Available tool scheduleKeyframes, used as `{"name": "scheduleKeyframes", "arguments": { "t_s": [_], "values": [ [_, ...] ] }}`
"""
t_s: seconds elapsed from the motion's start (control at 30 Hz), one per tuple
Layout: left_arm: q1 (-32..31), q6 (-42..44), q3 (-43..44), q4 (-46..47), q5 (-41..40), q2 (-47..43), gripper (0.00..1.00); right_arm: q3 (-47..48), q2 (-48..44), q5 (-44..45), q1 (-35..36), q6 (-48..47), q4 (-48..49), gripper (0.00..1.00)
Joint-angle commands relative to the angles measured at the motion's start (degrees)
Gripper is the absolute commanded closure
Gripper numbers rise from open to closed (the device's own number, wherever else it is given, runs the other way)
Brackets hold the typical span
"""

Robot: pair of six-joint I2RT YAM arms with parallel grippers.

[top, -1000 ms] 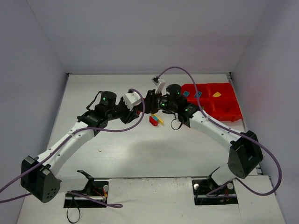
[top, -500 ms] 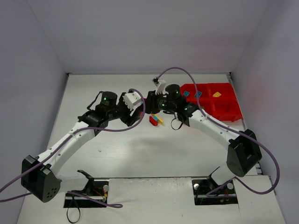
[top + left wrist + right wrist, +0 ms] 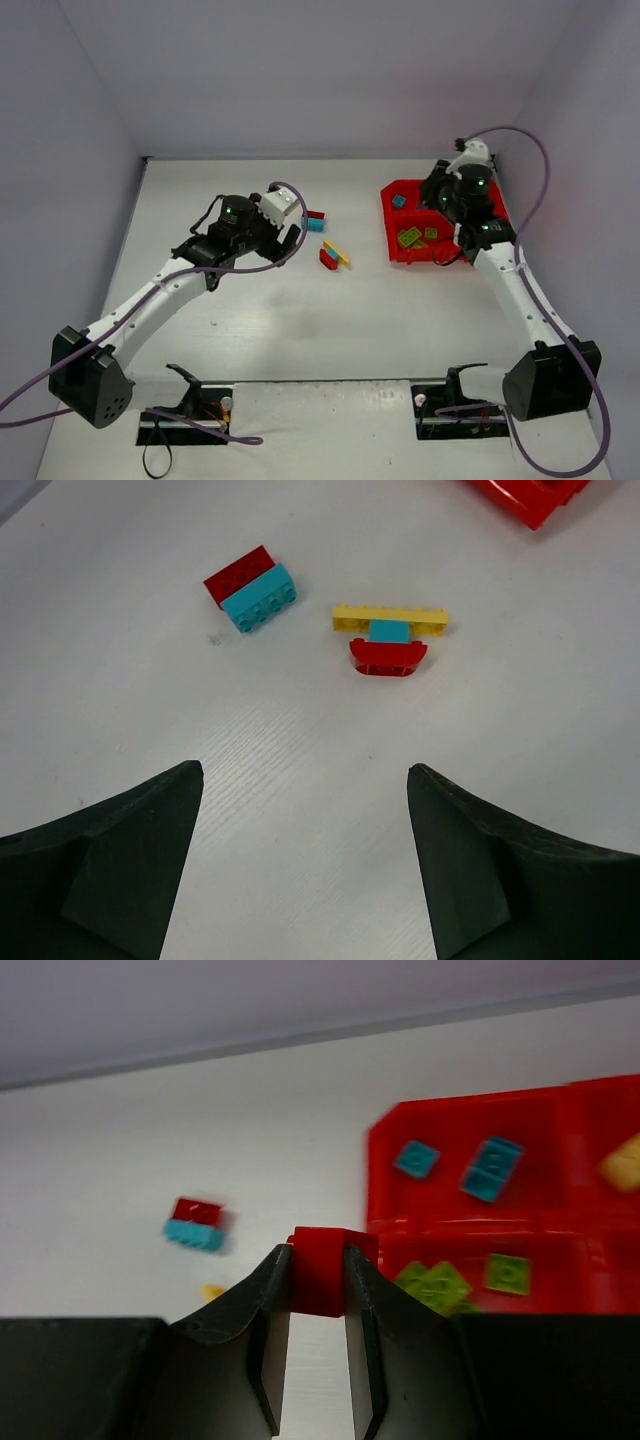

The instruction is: Sort the legos into containers by color

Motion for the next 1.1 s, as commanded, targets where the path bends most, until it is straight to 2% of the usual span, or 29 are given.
{"name": "scheduleKeyframes", "arguments": {
  "t_s": [0.0,0.1,0.2,0.33,0.63,0.67,0.7,0.83,0.93,1.07],
  "values": [
    [-0.06,-4.76,3.58,4.14,-7.33,-0.03,0.23,-1.71,-2.11,8.7,-9.5,-3.52,0.01,1.0],
    [-0.06,-5.82,3.76,3.88,-11.46,0.24,0.23,-2.16,-0.45,9.75,-18.38,-3.44,0.27,1.0],
    [-0.15,-6.0,4.28,3.18,-14.72,0.76,0.24,-1.72,2.45,8.97,-24.2,-2.91,1.32,1.0],
    [-0.15,-8.1,5.07,2.21,-16.92,1.47,0.23,-1.63,6.32,8.53,-27.2,-2.47,3.26,1.0],
    [-0.06,-8.55,5.95,1.06,-17.11,2.0,0.23,-2.42,16.52,6.33,-28.18,-2.03,6.77,1.0],
    [-0.06,-8.55,5.87,0.98,-16.94,2.0,0.23,-2.6,17.05,4.33,-28.18,-2.03,7.12,0.94],
    [-0.06,-8.55,5.95,0.89,-16.67,1.91,0.23,-2.43,17.92,2.66,-28.09,-1.86,7.48,0.77],
    [0.02,-8.55,6.13,0.62,-16.23,2.08,0.23,-2.6,17.14,1.33,-27.74,-2.03,7.48,0.51],
    [0.03,-8.81,6.13,0.62,-16.06,2.26,0.23,-2.16,15.03,-2.19,-25.99,-3.87,7.3,0.46],
    [0.29,-9.34,6.31,0.62,-15.7,2.43,0.23,-1.81,11.43,-6.67,-20.19,-6.6,6.34,0.46]
  ]
}}
